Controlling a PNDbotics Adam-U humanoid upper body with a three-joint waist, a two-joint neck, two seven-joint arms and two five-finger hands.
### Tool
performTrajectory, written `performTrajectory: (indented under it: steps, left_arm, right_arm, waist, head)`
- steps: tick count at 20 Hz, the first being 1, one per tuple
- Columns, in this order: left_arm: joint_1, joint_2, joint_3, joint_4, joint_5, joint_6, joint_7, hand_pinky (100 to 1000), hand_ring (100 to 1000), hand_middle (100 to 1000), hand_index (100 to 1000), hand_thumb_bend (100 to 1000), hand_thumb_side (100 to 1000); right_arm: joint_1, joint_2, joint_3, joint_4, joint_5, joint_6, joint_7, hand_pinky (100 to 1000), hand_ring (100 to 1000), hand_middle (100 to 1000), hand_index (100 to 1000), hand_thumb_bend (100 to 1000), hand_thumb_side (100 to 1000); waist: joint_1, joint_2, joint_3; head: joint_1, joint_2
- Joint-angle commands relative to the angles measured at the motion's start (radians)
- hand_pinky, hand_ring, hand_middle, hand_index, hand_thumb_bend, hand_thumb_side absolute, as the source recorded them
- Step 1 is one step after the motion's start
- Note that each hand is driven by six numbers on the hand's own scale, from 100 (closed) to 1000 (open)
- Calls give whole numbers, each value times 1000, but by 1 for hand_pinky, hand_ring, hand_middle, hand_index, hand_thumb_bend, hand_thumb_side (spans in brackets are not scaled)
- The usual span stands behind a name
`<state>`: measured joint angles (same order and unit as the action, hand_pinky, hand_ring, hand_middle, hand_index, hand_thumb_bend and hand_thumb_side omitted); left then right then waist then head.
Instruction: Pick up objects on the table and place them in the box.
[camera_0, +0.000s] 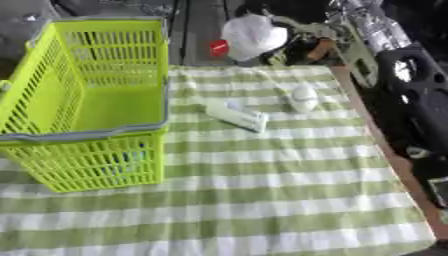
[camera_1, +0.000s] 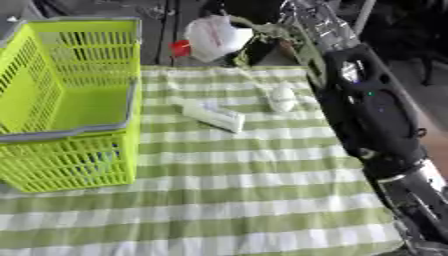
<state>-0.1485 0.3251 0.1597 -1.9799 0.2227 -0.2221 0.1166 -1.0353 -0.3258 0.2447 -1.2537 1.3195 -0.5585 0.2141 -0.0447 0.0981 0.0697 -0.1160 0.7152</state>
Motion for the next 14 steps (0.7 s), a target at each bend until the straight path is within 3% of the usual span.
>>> performTrajectory:
  steps: [1,7,11,14]
  left_arm:
    - [-6,16,-4,-20,7,0,-7,713,898,866,813,294,877]
    - [-9,16,-9,-20,14,2,-11,713,899,867,813,294,877]
    - [-14,15,-15,-20,18,4,-15,713,899,867,813,294,877]
    - [-18,14,-18,-20,21,5,-17,713,900,867,813,294,876]
  right_arm:
    - [-46,33,23,-14,34,-24,-49,591,602,565,581,309,244]
    - [-77,94,53,-61,86,-12,-154,605,623,586,587,324,275]
    - [-99,142,69,-83,169,93,-255,610,632,594,598,312,299]
    - [-98,174,81,-49,211,130,-281,631,669,642,653,306,352]
  waist:
    - [6,-19,6]
    - [9,-19,21]
    - [7,-20,36]
    - [6,-21,47]
  head:
    - [-8,-1]
    - [-22,2]
    - [-35,4]
    - [-43,3]
